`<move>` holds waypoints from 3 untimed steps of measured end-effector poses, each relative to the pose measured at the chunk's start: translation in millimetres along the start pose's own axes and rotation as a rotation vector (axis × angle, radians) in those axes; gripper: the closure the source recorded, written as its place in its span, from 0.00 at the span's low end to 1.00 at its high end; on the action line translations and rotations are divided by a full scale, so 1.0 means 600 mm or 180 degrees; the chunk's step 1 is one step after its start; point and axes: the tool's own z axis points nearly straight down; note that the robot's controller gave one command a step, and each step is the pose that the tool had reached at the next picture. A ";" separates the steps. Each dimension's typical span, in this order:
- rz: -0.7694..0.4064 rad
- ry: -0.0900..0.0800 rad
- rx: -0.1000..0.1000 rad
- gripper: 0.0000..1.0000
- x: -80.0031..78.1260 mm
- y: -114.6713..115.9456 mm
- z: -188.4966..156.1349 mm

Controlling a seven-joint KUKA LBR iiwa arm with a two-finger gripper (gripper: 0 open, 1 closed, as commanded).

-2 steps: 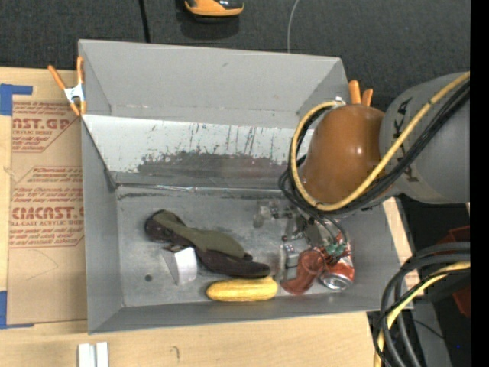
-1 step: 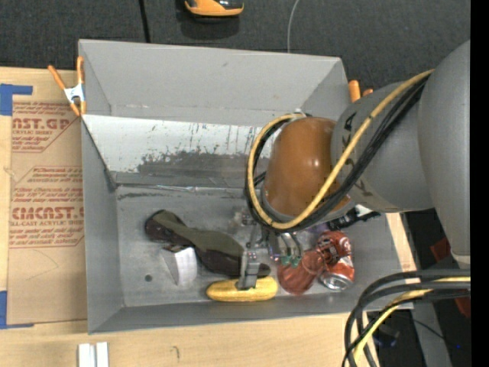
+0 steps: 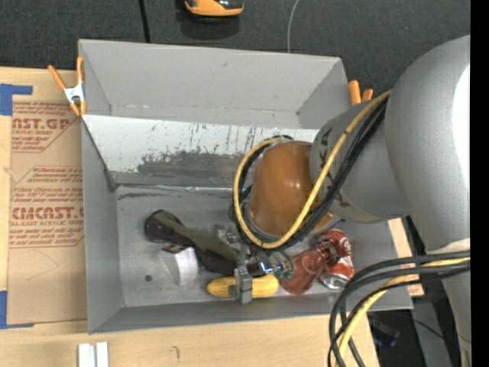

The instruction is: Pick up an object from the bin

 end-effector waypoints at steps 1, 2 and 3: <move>0.1756 -0.0007 0.0002 1.00 -0.027 0.008 0.023; 0.1750 -0.0007 0.0003 1.00 -0.026 0.008 0.023; 0.1753 0.0004 0.0006 1.00 -0.024 0.008 0.016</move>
Offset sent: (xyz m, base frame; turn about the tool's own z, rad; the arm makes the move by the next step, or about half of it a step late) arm 0.0000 0.0000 0.0000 0.0000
